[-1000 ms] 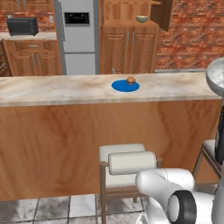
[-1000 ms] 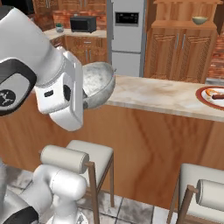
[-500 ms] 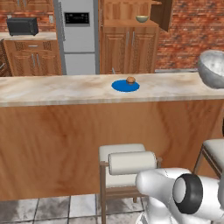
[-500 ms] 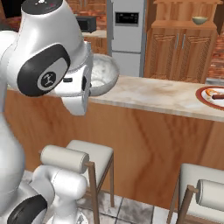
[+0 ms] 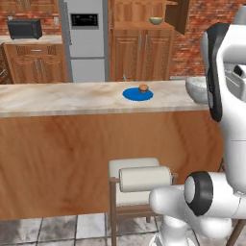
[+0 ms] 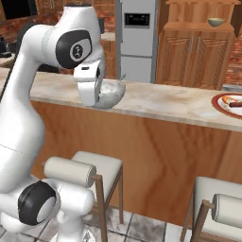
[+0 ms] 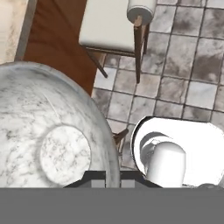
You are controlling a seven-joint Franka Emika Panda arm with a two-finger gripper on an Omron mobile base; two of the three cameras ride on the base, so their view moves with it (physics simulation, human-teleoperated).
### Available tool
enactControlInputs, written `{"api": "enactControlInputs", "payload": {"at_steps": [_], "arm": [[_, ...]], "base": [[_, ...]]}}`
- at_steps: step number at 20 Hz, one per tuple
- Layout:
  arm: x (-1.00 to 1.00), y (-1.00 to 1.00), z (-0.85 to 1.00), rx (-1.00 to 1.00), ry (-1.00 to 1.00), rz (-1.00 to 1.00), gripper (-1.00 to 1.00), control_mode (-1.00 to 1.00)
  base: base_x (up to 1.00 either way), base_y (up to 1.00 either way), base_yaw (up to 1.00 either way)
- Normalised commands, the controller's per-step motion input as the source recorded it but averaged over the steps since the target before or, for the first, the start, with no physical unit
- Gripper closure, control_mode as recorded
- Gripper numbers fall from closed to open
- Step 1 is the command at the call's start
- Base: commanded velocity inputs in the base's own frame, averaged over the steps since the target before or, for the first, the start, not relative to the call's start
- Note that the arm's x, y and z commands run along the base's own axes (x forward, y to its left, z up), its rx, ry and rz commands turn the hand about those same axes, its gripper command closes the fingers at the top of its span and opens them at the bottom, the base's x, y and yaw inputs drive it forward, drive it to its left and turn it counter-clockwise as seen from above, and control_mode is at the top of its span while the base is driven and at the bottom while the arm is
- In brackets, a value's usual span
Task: Take the smaller bowl and place it next to the appetizer plate on the dining counter , and place the larger bowl next to the plate with cooked food.
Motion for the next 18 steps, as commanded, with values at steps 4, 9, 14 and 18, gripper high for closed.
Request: {"api": "enactControlInputs", "payload": {"at_steps": [4, 9, 14, 18], "arm": [[0.43, 0.15, -0.18, 0.0, 0.1, 0.04, 1.0, -1.0], [0.22, 0.02, -0.15, 0.0, -0.06, 0.01, 1.0, -1.0], [0.21, 0.01, -0.34, 0.0, -0.16, 0.0, 1.0, -1.0], [0.33, 0.0, -0.2, 0.0, -0.07, 0.01, 1.0, -1.0]], "base": [[0.0, 0.0, 0.0], [0.0, 0.0, 0.0], [0.0, 0.0, 0.0], [0.0, 0.0, 0.0]]}}
